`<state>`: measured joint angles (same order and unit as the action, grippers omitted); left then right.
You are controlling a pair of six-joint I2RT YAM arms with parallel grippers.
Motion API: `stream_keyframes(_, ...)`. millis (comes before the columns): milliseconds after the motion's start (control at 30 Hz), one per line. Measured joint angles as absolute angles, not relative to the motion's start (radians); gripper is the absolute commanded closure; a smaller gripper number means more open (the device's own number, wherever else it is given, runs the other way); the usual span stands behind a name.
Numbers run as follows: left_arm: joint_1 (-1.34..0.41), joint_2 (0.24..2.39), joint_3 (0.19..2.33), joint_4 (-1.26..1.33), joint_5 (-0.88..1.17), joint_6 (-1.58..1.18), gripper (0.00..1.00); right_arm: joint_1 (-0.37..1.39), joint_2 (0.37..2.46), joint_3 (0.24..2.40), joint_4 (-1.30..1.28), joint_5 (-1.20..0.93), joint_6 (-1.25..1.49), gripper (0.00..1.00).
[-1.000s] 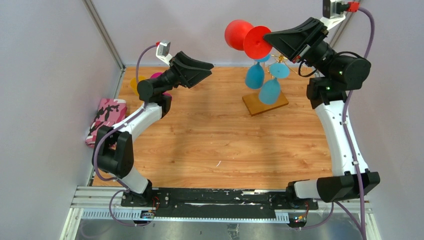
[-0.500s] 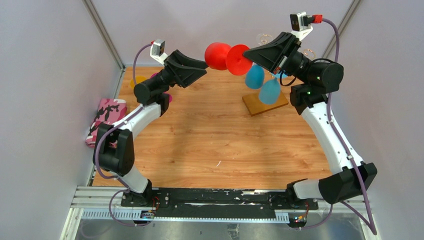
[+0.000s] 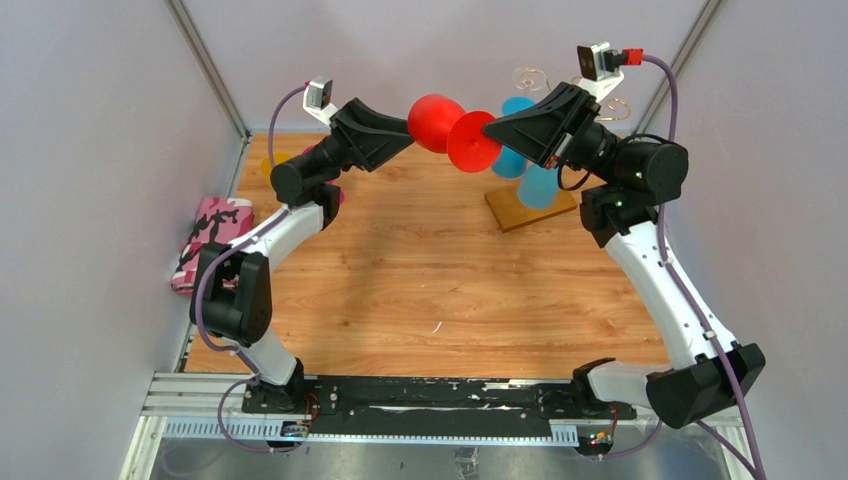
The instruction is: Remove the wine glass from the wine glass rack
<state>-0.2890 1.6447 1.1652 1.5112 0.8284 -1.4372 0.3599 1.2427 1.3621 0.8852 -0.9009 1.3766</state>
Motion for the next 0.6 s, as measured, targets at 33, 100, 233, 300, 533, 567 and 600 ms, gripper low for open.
stream_keyframes(33,-0.289,1.644,1.165,1.512,0.829,-1.439,0.42,0.362,1.246,1.348,0.904,-0.895,1.38,1.0)
stream_keyframes(100,-0.287,1.639,1.165,1.511,0.83,-1.442,0.42,0.363,1.263,1.322,0.959,-0.885,1.402,1.0)
stream_keyframes(233,-0.282,1.581,1.147,1.508,0.83,-1.444,0.43,0.365,1.33,1.275,1.111,-0.863,1.492,1.0)
stream_keyframes(300,-0.274,1.535,1.128,1.503,0.827,-1.442,0.44,0.367,1.364,1.266,1.196,-0.852,1.545,1.0)
stream_keyframes(533,-0.27,1.397,1.041,1.501,0.826,-1.441,0.55,0.377,1.448,1.261,1.475,-0.823,1.707,1.0)
stream_keyframes(567,-0.27,1.377,1.028,1.5,0.825,-1.44,0.57,0.378,1.456,1.258,1.5,-0.819,1.721,1.0)
stream_keyframes(600,-0.27,1.368,1.014,1.5,0.825,-1.44,0.6,0.38,1.464,1.256,1.52,-0.818,1.736,1.0)
